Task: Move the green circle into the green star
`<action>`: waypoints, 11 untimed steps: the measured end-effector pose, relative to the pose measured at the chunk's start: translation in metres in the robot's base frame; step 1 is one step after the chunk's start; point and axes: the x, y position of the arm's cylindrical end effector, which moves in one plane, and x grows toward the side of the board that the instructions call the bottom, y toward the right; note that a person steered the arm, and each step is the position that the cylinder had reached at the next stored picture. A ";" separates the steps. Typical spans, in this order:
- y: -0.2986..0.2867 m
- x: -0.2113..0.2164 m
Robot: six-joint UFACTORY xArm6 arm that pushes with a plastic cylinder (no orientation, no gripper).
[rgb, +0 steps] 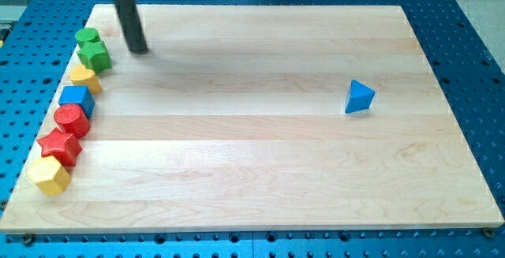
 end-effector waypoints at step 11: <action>0.398 -0.004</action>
